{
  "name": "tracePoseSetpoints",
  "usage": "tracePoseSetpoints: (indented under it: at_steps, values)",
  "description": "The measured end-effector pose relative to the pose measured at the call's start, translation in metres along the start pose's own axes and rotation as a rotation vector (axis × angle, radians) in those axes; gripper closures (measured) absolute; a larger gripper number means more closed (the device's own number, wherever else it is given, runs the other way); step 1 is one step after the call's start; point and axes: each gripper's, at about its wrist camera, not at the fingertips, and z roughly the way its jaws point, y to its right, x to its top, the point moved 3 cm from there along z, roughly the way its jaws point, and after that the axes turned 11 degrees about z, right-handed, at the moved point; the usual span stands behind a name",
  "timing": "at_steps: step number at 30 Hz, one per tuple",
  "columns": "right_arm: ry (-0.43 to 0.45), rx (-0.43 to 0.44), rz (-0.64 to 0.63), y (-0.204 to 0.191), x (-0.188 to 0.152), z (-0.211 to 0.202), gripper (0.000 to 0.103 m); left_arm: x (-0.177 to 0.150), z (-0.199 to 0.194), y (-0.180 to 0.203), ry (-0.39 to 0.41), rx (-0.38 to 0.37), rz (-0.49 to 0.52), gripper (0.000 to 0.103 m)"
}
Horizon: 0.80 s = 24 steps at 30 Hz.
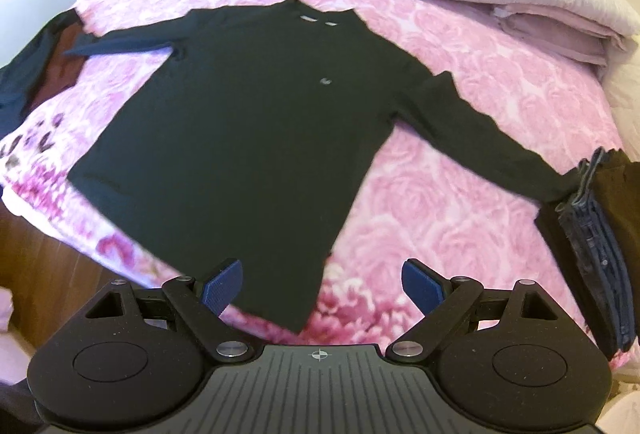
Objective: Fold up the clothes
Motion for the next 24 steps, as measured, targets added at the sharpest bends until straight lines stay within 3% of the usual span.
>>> tracePoseSetpoints:
  at_steps: [10,17,24]
  values:
    - [-0.016,0.028,-0.026,-0.001,-0.027,-0.009,0.013,0.003,-0.017,0.011,0.015,0.027,0.027,0.053]
    - [-0.005,0.049,-0.033,-0.012,-0.020,0.002,0.013,-0.015,-0.016,-0.011,-0.012,0.064,0.003,0.052]
    - [0.111,0.073,-0.210,-0.108,0.027,0.028,0.013,-0.016,-0.005,-0.072,0.005,0.130,0.013,0.052]
